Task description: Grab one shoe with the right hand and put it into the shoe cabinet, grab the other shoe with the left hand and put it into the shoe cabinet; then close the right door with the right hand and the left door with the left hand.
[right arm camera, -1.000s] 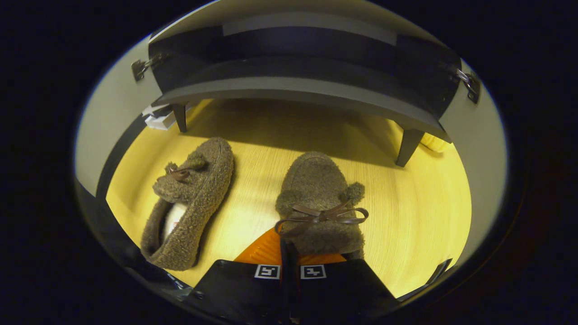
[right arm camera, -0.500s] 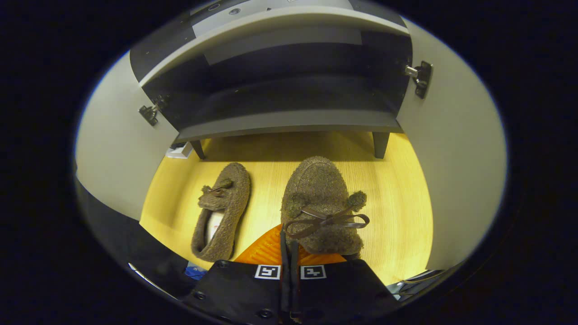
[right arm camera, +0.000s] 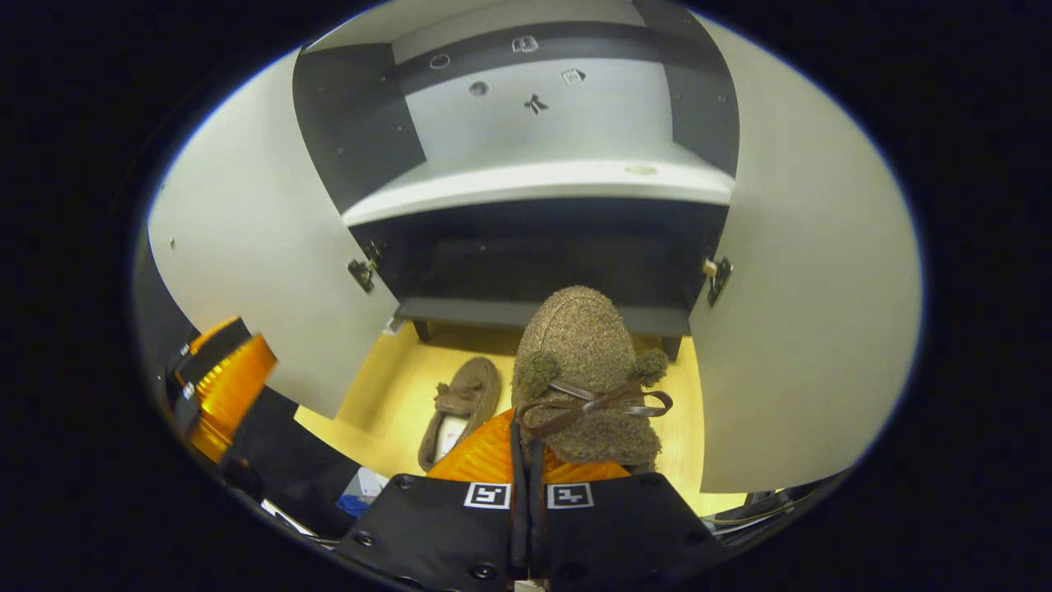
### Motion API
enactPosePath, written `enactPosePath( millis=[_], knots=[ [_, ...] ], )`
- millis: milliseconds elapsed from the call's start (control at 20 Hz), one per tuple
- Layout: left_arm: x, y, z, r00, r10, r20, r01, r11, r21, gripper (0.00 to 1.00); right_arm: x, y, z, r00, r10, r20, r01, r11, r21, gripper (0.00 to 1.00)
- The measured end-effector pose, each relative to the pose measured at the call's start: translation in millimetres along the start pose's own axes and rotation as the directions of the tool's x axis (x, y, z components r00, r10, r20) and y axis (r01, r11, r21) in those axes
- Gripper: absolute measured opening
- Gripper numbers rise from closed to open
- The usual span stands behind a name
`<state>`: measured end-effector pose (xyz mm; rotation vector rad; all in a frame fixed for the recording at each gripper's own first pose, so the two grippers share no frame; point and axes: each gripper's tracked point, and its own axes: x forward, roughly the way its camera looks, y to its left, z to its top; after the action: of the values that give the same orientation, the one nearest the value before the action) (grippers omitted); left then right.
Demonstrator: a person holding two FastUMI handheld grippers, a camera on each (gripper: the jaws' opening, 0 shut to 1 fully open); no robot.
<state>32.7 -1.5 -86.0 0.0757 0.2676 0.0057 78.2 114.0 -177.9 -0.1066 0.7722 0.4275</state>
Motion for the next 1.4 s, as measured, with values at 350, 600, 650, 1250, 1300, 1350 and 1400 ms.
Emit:
enactPosePath(
  millis=[350, 600, 650, 1250, 1300, 1350, 1400],
  knots=[
    [-0.3, -5.5, 1.0, 1.0, -0.001, 0.014, 0.001, 1.0, -0.009, 0.93, -17.7, 6.8, 101.6, 0.982, 0.028, 0.189, -0.027, 1.0, -0.01, 0.02],
    [-4.1, -1.9, 8.1, 0.999, 0.024, 0.027, -0.025, 1.0, 0.015, 0.93, -4.2, 11.3, 167.4, 0.956, 0.061, 0.287, -0.059, 0.998, -0.014, 0.02],
    [-5.2, -0.6, 8.8, 0.999, 0.03, 0.029, -0.03, 0.999, 0.017, 0.93, 0.0, 11.1, 180.7, 0.951, 0.066, 0.301, -0.064, 0.998, -0.015, 0.02],
    [-10.1, 13.5, 20.1, 0.991, 0.136, 0.002, -0.136, 0.991, -0.019, 0.93, 69.7, -23.4, 315.1, 0.895, -0.011, 0.447, 0.013, 1.0, -0.001, 0.02],
    [-10.4, 13.8, 21.3, 0.989, 0.146, 0.001, -0.146, 0.989, -0.016, 0.93, 77.4, -26.0, 320.1, 0.893, -0.017, 0.45, 0.022, 1.0, -0.006, 0.02],
    [-10.6, 14.0, 22.3, 0.987, 0.159, 0.001, -0.159, 0.987, -0.012, 0.93, 87.1, -29.9, 323.0, 0.896, -0.026, 0.444, 0.033, 0.999, -0.008, 0.02],
    [-10.5, 14.8, 23.9, 0.985, 0.173, 0.001, -0.173, 0.985, -0.008, 0.93, 96.0, -32.6, 323.5, 0.899, -0.033, 0.438, 0.041, 0.999, -0.01, 0.0]
  ],
)
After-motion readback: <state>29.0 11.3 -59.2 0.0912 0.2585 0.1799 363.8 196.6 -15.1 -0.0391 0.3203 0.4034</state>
